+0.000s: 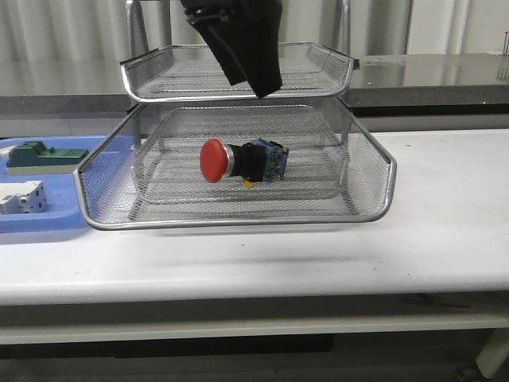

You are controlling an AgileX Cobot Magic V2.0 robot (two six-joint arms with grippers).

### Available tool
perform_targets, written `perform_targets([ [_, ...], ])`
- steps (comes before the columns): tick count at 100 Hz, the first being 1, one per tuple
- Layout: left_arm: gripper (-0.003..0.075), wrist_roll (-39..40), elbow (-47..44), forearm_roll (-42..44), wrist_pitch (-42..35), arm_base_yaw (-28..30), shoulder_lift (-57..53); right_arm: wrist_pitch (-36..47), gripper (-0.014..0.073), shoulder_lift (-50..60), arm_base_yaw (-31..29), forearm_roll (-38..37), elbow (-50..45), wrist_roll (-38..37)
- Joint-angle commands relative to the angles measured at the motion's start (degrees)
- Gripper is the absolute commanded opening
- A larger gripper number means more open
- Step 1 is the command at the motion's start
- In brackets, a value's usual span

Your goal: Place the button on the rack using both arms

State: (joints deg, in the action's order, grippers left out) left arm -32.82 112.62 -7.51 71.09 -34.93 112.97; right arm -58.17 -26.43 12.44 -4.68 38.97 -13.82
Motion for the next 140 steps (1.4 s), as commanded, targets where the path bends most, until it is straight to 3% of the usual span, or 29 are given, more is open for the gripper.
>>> perform_targets([
  [1,0.0412,2.8,2.1,1.2,2.0,0.4,-5.7,3.1,-0.0068,-0.2,-0.1,-1.0,1.5,0.2],
  [32,0.0412,9.5,0.0,3.4,2.0,8.0,-15.7,3.1,-0.0068,-0.2,-0.1,-1.0,1.5,0.2],
  [62,0.0411,10.2,-17.1,0.8,-0.1,19.0,-29.5,3.1,-0.0068,-0.2,-0.1,-1.0,1.5,0.2],
  [94,0.0411,11.6,-40.7,-0.7,-14.8,26.8,-48.3,3.1,-0.0068,-0.2,-0.1,-1.0,1.5,0.2],
  [140,0.0412,15.6,-70.6,-0.7,-40.1,31.1,-77.2,3.1,-0.0068,-0.2,-0.1,-1.0,1.5,0.2],
])
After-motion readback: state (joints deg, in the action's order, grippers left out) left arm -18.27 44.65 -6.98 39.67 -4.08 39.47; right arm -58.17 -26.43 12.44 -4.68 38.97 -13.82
